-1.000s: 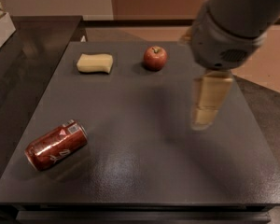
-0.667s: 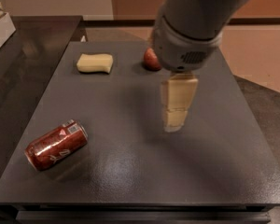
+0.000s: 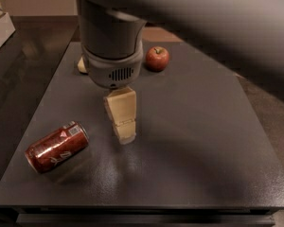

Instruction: Place coke can upright

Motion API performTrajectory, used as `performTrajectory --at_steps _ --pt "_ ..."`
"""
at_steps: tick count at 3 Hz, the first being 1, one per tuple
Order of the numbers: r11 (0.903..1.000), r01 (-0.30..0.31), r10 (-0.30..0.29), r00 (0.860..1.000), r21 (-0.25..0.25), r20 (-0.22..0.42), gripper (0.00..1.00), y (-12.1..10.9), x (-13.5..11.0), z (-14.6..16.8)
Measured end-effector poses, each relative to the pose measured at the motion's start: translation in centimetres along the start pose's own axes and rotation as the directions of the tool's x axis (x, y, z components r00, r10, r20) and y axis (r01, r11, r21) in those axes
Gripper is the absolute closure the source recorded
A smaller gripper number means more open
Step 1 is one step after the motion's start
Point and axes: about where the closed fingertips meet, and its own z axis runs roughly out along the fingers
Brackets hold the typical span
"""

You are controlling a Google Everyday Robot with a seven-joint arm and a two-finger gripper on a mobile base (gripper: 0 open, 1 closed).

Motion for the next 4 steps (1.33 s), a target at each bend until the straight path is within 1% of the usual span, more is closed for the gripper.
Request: performTrajectory --at_steps 1,2,3,4 --pt "0.9941 0.101 -0.101 0.995 -0.038 -0.004 0.00 -0.3 -4.0 2.5" --pt "0.9811 0.177 -0.179 0.984 -0.078 -0.012 0.00 0.1 -7.1 4.9" --pt "0.9657 0.228 -0.233 0.972 -0.124 -0.022 0.00 0.9 -8.9 7.3" --pt "0.9535 0.256 -0.263 0.964 -0.160 -0.027 0.00 1.6 -10.1 9.2"
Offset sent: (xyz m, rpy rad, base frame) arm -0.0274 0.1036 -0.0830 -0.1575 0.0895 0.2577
